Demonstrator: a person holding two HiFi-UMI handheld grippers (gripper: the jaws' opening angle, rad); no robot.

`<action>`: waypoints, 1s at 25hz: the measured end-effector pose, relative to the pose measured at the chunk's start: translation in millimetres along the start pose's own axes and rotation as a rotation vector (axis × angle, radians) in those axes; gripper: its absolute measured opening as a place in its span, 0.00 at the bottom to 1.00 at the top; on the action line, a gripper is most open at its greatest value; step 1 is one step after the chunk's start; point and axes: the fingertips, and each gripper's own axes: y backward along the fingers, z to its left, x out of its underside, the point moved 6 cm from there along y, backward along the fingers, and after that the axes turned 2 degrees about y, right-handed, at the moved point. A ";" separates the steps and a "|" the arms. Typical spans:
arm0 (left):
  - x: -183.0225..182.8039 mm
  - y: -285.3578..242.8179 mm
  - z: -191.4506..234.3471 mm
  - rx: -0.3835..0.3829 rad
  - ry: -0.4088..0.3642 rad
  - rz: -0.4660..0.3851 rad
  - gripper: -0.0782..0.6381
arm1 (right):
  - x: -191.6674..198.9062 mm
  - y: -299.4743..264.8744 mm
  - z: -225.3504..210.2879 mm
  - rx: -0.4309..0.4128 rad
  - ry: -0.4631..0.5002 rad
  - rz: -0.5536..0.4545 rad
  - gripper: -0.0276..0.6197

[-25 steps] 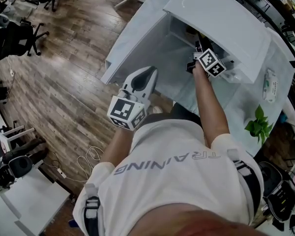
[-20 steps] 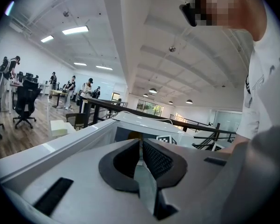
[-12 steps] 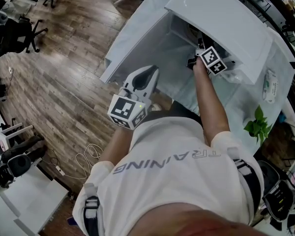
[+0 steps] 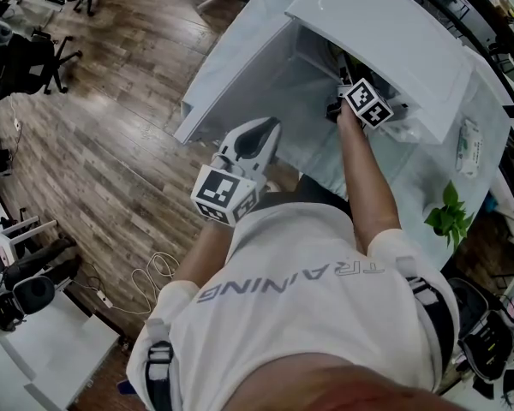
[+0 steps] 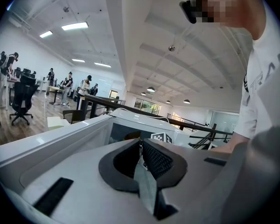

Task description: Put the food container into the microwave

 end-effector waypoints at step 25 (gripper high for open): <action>3.4 23.7 -12.8 0.015 0.003 -0.032 0.18 | 10.8 50.0 36.9 0.005 0.555 0.236 0.38</action>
